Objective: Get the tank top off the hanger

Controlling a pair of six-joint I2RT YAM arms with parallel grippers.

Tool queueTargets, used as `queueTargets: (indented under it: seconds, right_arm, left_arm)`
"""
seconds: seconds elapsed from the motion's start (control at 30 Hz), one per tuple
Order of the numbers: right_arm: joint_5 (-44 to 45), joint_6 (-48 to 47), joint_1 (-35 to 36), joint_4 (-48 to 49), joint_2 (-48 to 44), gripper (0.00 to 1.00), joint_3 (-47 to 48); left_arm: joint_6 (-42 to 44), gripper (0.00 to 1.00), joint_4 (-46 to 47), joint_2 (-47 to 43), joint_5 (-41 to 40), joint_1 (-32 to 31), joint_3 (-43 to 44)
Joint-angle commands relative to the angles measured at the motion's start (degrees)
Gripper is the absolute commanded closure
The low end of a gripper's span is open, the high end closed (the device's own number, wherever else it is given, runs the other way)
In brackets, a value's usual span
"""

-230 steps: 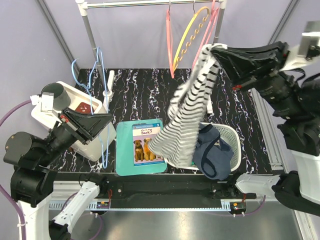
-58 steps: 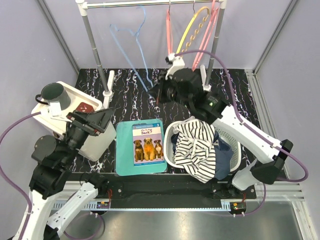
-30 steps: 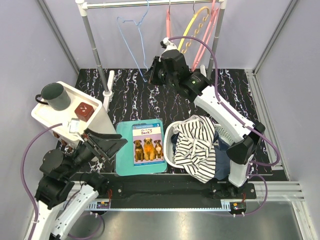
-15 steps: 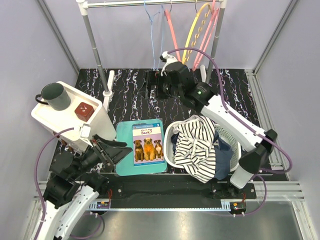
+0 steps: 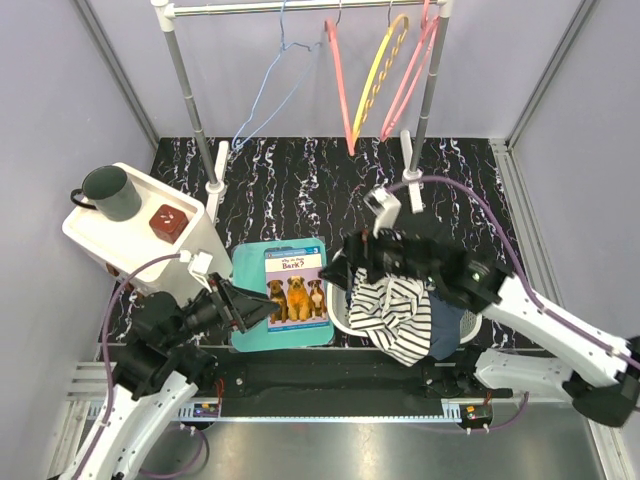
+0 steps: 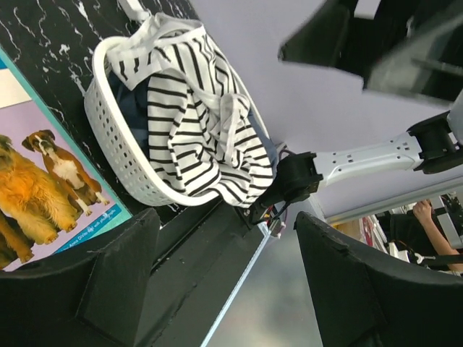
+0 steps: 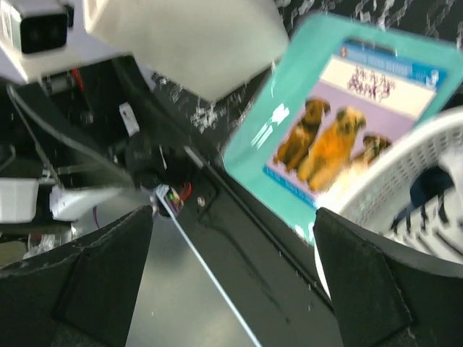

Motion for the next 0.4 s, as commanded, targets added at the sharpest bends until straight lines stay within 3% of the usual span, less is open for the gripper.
queueTargets:
  seconds: [0.0, 0.2, 0.37]
  right_arm:
    - [2.0, 6.8, 0.4, 8.1, -13.5, 0.0, -13.9]
    - [14.3, 13.7, 0.5, 12.3, -31.5, 0.0, -37.6]
    - [12.7, 16.7, 0.4, 17.4, -43.0, 0.0, -47.7]
  left_arm:
    - [-4.3, 0.2, 15.1, -0.9, 5.9, 0.0, -7.4]
    - [-10.5, 0.2, 29.9, -3.4, 8.9, -0.1, -19.8]
    - [-13.0, 0.19, 37.0, -10.6, 10.6, 0.0, -27.0]
